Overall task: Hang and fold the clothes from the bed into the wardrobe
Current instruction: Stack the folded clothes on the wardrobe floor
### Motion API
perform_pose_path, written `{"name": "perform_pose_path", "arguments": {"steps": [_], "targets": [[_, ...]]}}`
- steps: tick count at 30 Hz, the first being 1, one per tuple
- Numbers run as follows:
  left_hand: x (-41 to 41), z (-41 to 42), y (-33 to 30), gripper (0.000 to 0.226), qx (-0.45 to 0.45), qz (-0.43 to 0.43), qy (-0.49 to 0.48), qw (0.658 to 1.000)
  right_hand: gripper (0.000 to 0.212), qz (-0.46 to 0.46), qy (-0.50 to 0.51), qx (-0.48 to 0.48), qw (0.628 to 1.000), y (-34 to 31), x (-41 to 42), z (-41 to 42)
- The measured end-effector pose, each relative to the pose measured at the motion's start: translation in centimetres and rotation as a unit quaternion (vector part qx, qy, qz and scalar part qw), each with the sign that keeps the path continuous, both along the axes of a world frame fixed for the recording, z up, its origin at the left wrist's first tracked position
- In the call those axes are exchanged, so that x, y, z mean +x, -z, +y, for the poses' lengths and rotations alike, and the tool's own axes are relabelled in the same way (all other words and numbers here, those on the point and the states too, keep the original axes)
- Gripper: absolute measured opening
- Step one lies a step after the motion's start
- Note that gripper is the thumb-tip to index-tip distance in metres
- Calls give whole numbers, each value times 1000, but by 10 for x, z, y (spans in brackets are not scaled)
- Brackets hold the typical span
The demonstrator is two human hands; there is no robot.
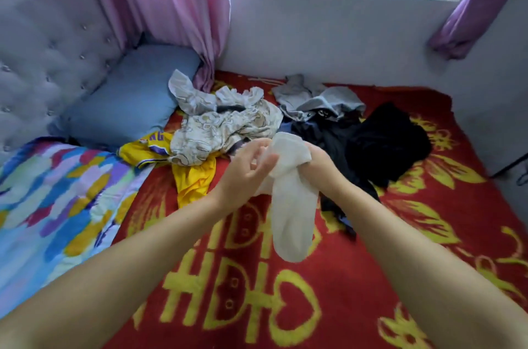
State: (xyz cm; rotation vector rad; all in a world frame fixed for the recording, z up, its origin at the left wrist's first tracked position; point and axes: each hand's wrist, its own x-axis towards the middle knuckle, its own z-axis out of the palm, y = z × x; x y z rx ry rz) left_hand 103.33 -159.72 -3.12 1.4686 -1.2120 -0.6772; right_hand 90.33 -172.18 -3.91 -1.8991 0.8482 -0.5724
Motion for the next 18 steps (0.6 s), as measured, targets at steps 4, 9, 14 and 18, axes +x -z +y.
{"name": "perform_pose_path", "arguments": {"steps": [4,9,14,18], "targets": [[6,5,-5,77,93,-34,20,995,29,-107,-43,24,993,-106,-3,0],[-21,1,-3,47,168,-38,65,983,35,-177,-53,50,981,-161,-3,8],[-45,32,23,27,293,85,150,941,34,-299,101,105,943,-169,-15,-4],[-39,34,22,27,292,143,59,944,25,-218,98,144,960,-145,-40,-29]]}}
